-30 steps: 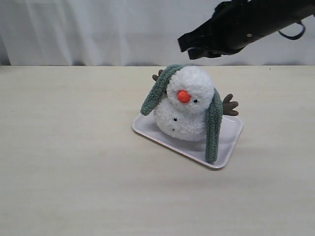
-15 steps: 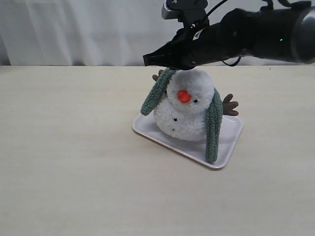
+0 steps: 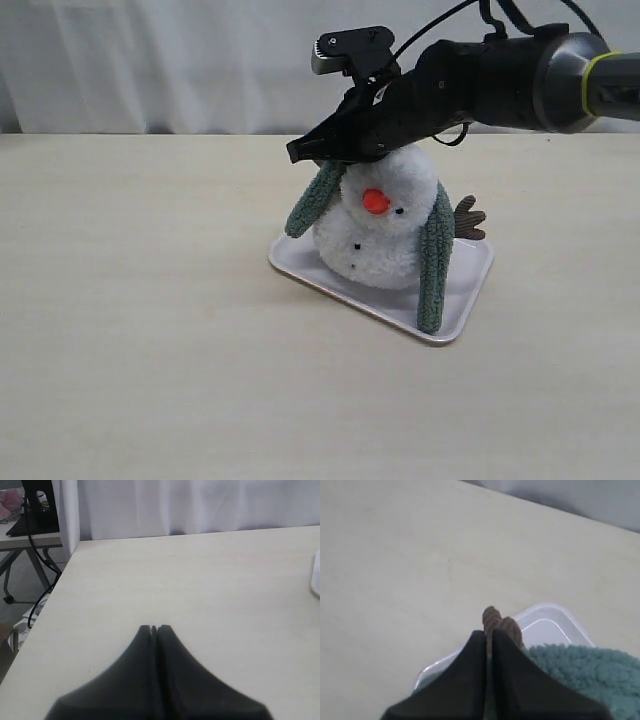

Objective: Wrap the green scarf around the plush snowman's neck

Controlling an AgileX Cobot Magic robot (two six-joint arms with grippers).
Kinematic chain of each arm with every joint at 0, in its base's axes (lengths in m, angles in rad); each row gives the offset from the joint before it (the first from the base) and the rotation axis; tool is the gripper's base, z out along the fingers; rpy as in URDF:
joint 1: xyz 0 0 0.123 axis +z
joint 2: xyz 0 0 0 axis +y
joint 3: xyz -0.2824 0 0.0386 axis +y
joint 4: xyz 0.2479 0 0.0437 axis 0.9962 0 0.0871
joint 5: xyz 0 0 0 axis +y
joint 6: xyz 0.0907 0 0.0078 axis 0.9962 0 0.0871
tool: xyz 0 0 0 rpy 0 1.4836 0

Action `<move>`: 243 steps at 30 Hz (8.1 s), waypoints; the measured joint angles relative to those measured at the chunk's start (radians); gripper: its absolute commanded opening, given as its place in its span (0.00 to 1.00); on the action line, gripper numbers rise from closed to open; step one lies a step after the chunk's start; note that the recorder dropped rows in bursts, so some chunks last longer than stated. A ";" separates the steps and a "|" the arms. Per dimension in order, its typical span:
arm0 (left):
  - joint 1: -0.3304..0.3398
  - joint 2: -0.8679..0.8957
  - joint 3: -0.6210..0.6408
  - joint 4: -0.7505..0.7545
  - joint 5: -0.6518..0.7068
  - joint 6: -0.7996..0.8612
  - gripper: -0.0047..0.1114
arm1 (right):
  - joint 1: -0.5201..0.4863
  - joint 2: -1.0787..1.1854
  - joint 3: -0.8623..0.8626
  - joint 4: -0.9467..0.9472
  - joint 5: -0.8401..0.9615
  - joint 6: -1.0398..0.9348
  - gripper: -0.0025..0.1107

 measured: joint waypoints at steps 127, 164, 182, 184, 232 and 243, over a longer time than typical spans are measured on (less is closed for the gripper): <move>0.000 0.000 0.000 0.000 0.000 -0.002 0.04 | 0.271 -0.088 0.469 -0.037 -0.293 0.602 0.50; 0.000 0.000 0.000 0.000 0.000 -0.002 0.04 | 0.191 0.108 0.469 0.060 -0.773 0.611 0.50; 0.000 0.000 0.000 0.000 0.000 0.000 0.04 | 0.191 0.133 0.469 0.098 -0.732 0.611 0.06; 0.000 0.000 0.000 0.000 0.000 0.000 0.04 | 0.191 0.129 0.469 0.096 -0.706 0.611 0.06; 0.000 0.000 0.000 0.000 0.000 0.000 0.04 | 0.178 -0.041 0.493 -1.321 -0.004 0.874 0.06; 0.000 0.000 0.000 0.000 0.000 0.000 0.04 | 0.178 0.024 0.491 -1.446 0.017 0.924 0.06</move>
